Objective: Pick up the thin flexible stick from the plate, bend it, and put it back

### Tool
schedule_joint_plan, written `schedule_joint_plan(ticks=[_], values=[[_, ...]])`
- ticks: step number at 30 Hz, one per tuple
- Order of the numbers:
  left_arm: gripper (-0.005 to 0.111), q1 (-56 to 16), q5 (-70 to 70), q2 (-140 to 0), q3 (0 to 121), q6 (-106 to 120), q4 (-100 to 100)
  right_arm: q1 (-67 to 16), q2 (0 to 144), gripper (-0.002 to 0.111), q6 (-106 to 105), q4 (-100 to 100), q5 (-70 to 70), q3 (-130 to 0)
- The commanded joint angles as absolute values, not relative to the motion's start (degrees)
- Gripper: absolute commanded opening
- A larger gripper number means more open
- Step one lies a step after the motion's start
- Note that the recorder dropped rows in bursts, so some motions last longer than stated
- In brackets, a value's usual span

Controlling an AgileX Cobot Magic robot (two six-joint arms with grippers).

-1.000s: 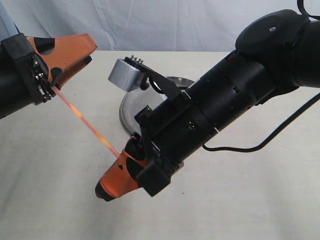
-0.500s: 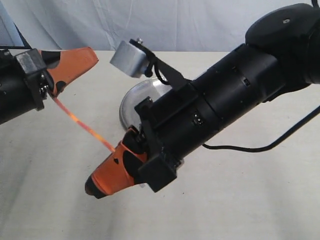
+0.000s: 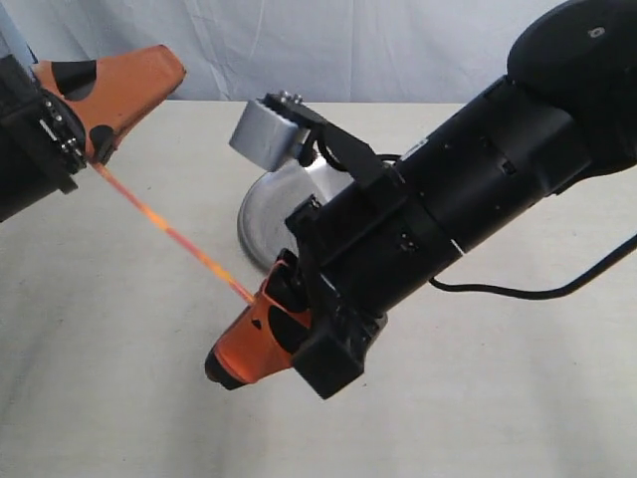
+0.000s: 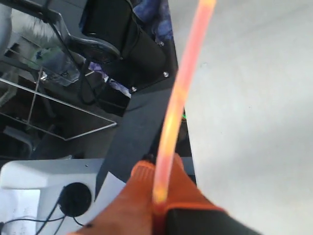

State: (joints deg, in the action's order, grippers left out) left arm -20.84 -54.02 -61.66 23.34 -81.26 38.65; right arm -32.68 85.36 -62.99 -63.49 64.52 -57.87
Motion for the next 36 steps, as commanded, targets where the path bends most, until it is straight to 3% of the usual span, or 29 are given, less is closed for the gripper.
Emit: schedule_joint_plan(ticks=[1,10,14,19,22,25,29,36], values=[[0.0,-20.7,-57.5,-61.7,23.5,-81.1,36.8,-32.7,84.9,-0.001,-62.6,-61.0,61.8,-58.0],[0.0,-20.7,-60.0,-61.7,23.5,-82.4,36.8,-32.7,87.5,-0.001,-59.8,-58.0,53.8,-58.0],[0.002,-20.7,-51.6,-61.7,23.5,-81.8,38.8,-32.7,89.0,-0.001,-59.7,-57.0,53.0,-58.0],[0.041,-20.7,-34.9,-61.7,23.5,-81.8,45.7,-32.7,89.5,-0.001,-48.5,-46.2,44.2,-58.0],[0.047,-20.7,-30.7,-61.7,23.5,-81.8,45.9,-32.7,91.3,-0.001,-39.9,-37.2,39.2,-58.0],[0.036,-20.7,-28.5,-61.7,23.5,-75.5,45.9,-32.5,95.1,-0.001,-32.2,-27.5,32.2,-58.0],[0.001,-20.6,-19.6,-61.7,23.5,-61.1,45.6,-27.4,102.2,-0.001,-28.5,-24.8,29.6,-61.1],[0.0,-17.7,-6.6,-61.7,23.5,-54.8,37.3,-21.7,112.9,-0.001,-28.5,-24.8,35.2,-72.5]])
